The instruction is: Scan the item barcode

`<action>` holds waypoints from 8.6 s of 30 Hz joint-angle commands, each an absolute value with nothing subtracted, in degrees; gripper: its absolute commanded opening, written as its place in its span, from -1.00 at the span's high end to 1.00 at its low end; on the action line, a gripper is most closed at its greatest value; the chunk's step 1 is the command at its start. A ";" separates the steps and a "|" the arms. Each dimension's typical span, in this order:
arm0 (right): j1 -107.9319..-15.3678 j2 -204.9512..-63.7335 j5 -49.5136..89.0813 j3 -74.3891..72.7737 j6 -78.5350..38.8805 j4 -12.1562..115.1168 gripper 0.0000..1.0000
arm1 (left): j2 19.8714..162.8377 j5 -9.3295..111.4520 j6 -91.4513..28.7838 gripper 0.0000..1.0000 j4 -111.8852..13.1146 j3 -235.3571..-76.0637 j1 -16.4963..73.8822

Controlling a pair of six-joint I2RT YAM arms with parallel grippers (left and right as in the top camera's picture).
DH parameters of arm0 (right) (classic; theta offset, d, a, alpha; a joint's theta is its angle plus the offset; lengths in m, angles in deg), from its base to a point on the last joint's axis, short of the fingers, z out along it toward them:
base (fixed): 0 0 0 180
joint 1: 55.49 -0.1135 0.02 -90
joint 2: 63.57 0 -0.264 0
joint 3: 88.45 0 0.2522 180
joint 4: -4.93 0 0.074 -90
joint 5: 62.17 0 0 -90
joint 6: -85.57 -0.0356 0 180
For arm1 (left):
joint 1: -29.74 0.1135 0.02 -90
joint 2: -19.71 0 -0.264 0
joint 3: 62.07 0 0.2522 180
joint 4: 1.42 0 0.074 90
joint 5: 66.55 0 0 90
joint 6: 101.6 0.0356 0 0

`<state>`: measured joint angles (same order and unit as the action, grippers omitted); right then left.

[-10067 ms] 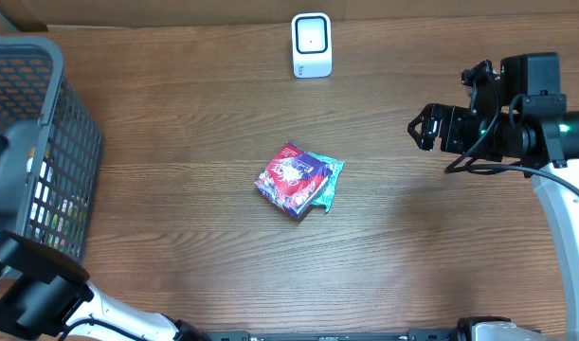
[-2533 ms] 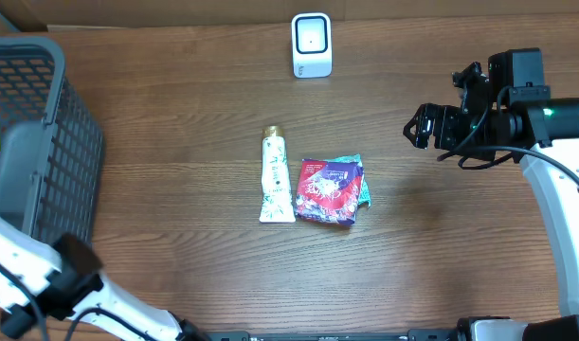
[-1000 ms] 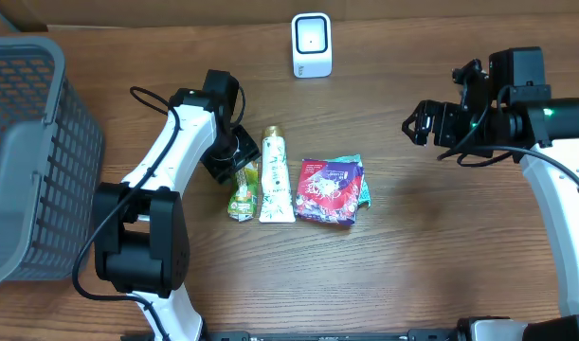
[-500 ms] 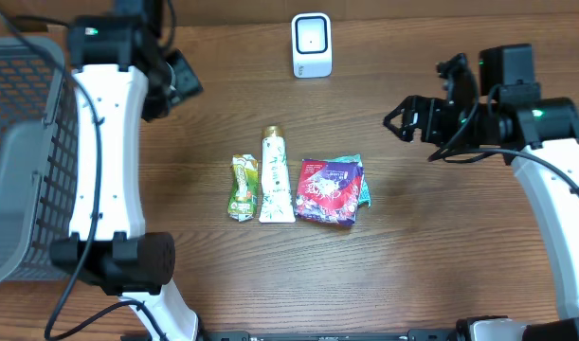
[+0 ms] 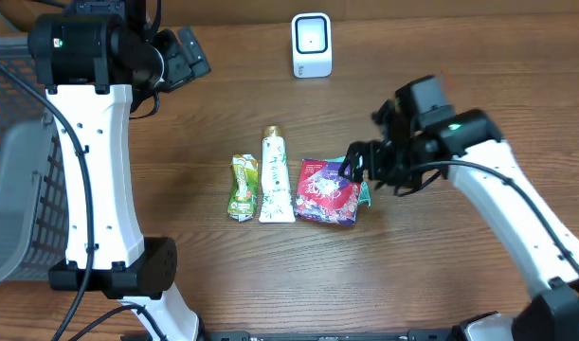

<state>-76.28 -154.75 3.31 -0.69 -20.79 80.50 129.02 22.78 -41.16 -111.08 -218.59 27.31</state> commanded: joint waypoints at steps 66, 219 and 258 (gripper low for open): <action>-77.14 -169.11 70.26 8.91 -36.20 100.04 0.93 | 129.11 23.24 -40.50 -0.99 -111.14 -218.00 27.11; -78.03 -170.24 67.88 44.86 -3.37 63.18 0.93 | 129.11 23.24 -40.50 -0.99 -111.14 -218.02 27.04; -90.47 -203.18 85.54 44.75 77.70 7.62 0.92 | 129.11 23.24 -40.50 -0.99 -111.14 -218.02 26.71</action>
